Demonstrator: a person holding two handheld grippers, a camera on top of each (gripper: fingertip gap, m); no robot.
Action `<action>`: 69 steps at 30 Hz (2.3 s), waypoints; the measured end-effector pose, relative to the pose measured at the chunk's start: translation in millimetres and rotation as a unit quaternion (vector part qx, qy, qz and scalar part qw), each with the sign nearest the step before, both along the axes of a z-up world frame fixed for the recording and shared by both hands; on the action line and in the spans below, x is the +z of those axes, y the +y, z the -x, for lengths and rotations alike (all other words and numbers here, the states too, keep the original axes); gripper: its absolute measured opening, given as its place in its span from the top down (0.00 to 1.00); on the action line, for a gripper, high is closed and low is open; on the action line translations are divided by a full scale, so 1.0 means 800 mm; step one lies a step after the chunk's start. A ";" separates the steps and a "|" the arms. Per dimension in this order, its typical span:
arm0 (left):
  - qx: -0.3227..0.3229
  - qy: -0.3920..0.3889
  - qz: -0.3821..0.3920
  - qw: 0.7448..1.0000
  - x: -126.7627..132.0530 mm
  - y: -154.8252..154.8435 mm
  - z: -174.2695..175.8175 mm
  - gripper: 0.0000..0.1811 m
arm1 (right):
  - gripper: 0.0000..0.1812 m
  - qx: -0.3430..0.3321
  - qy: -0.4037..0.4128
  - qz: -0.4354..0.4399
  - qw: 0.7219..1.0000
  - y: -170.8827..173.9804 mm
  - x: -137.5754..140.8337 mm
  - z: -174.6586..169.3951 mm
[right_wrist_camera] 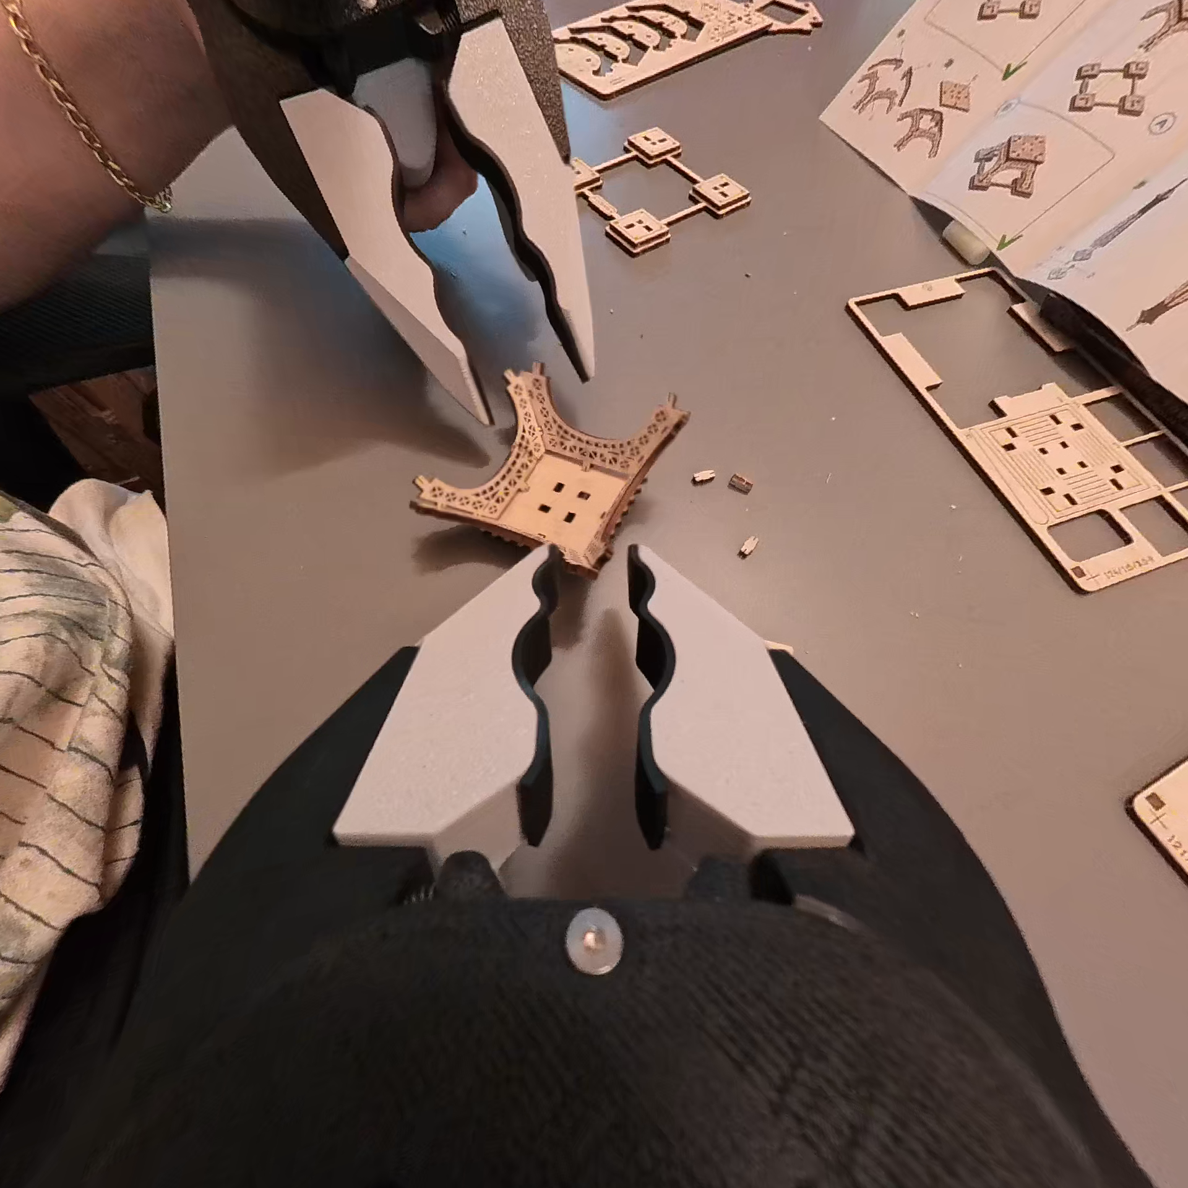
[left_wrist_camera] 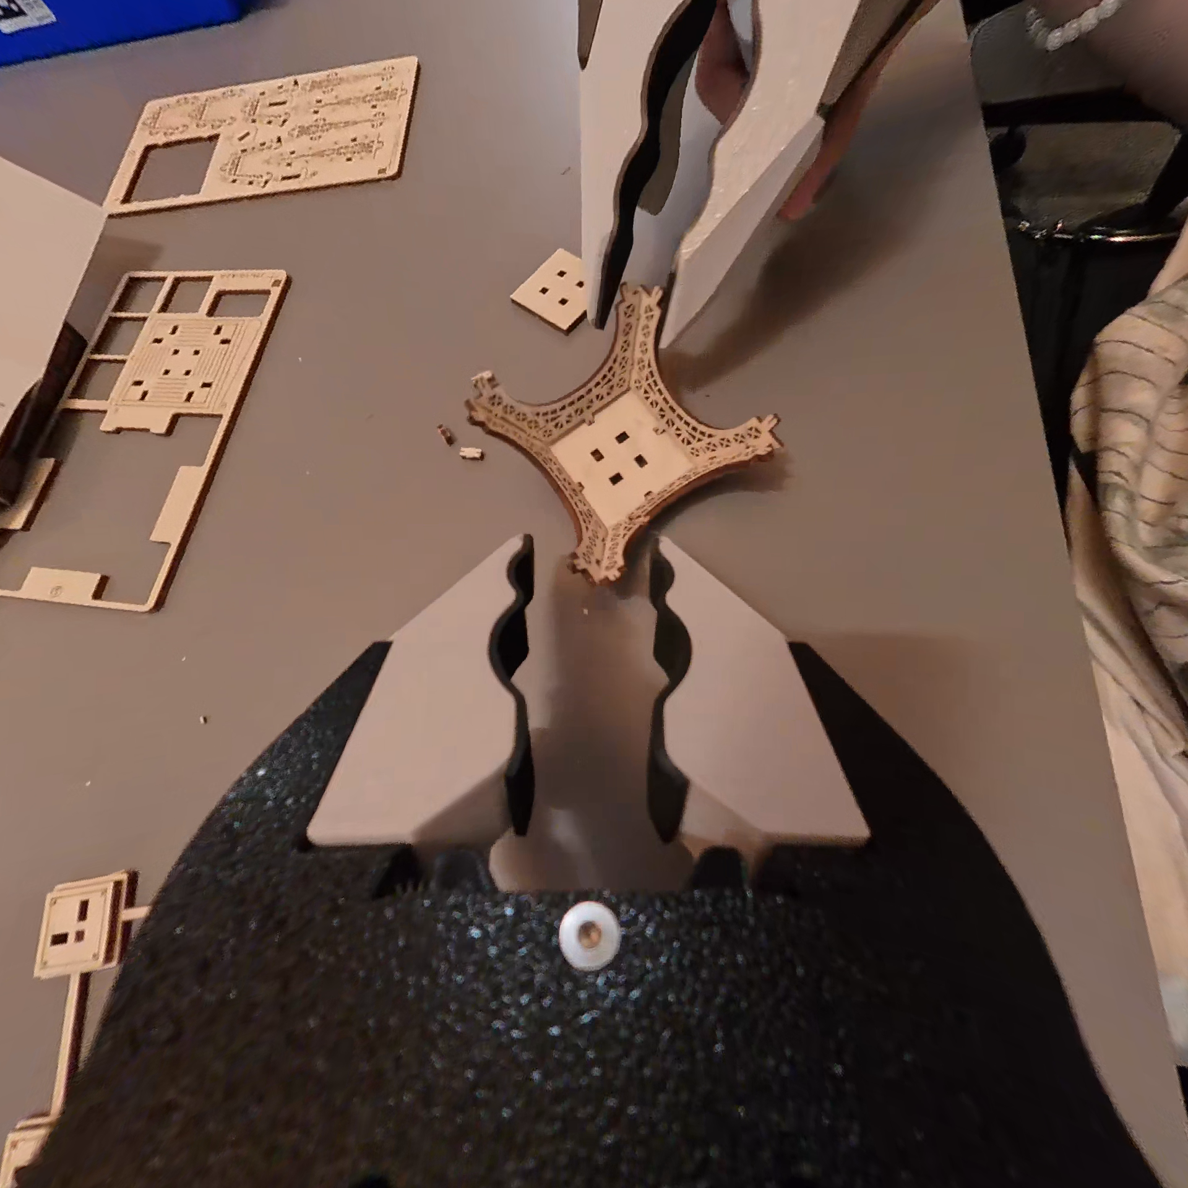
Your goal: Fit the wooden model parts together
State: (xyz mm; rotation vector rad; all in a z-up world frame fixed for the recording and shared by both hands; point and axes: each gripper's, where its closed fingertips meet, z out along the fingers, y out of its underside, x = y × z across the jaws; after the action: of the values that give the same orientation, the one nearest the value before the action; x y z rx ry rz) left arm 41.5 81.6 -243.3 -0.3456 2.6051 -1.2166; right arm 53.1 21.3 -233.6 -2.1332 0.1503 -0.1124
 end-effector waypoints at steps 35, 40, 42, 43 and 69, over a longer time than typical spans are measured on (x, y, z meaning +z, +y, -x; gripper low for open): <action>0.000 -0.023 -0.003 1.000 0.001 -0.008 0.000 0.91 | 0.91 0.020 -0.010 0.020 1.000 0.010 -0.007 -0.009; 0.009 -0.019 -0.001 1.000 -0.001 -0.007 -0.001 0.79 | 0.92 0.023 -0.012 0.015 1.000 0.011 -0.006 -0.010; 0.011 -0.024 -0.002 1.000 -0.001 -0.005 -0.001 0.79 | 0.92 0.029 -0.014 0.015 0.999 0.011 -0.006 -0.010; 0.015 -0.027 -0.001 1.000 0.000 -0.004 -0.003 0.78 | 0.92 0.033 -0.015 0.017 0.999 0.012 -0.007 -0.009; 0.045 0.001 0.017 0.999 0.013 0.018 -0.011 0.83 | 0.90 0.058 -0.056 0.057 0.995 0.023 -0.010 -0.027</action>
State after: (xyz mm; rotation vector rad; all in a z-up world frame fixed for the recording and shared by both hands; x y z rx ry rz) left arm 50.3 95.7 -233.1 -0.4644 2.5439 -1.2316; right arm 74.5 39.6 -241.6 -2.2371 -0.0470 -0.1743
